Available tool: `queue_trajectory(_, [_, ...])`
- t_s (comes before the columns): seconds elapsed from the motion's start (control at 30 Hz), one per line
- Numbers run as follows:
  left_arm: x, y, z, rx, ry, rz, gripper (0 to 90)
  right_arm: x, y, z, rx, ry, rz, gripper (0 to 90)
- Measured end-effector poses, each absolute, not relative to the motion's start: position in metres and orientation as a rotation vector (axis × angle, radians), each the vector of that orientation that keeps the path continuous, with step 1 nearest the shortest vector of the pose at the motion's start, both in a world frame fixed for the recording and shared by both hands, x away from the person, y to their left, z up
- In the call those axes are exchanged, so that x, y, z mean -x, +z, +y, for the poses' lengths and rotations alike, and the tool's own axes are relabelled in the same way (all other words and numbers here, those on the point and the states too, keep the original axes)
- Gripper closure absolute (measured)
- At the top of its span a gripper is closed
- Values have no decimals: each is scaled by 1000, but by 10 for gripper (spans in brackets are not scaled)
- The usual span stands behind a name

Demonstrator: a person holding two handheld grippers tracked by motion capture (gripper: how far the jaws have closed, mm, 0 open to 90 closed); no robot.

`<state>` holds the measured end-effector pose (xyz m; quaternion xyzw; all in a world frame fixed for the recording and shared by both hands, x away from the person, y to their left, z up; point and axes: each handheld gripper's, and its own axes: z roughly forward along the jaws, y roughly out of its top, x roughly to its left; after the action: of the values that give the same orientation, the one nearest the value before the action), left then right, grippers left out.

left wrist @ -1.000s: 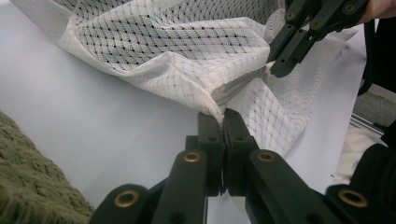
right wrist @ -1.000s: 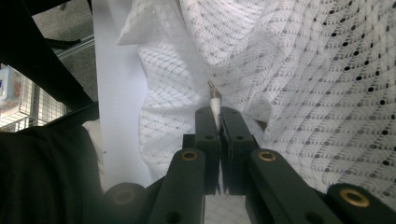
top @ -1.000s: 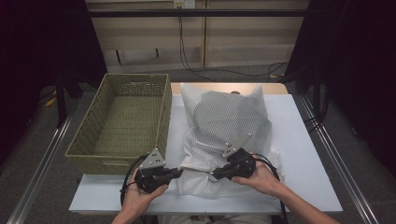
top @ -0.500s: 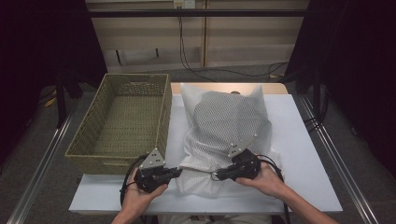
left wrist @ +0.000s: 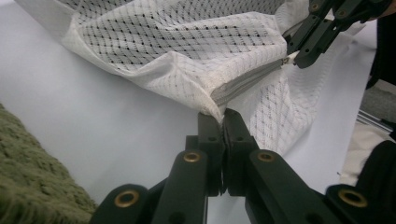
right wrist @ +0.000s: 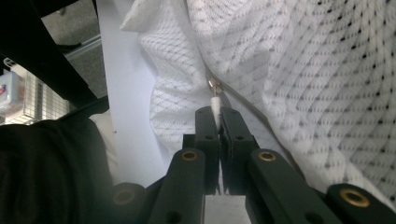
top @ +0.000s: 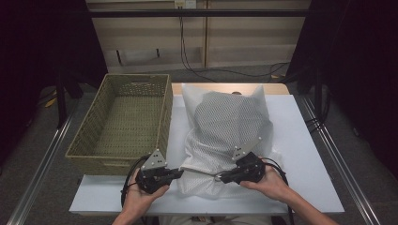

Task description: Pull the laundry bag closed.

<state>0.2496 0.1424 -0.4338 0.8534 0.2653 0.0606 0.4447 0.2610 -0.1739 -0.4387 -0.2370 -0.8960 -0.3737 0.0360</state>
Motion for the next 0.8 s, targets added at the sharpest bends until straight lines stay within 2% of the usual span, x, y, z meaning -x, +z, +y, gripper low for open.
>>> queue_trajectory(0.8, [-253, -433, 146, -2113, 151, 698, 884, -252, -437, -193, 786, -1167, -2738, 872])
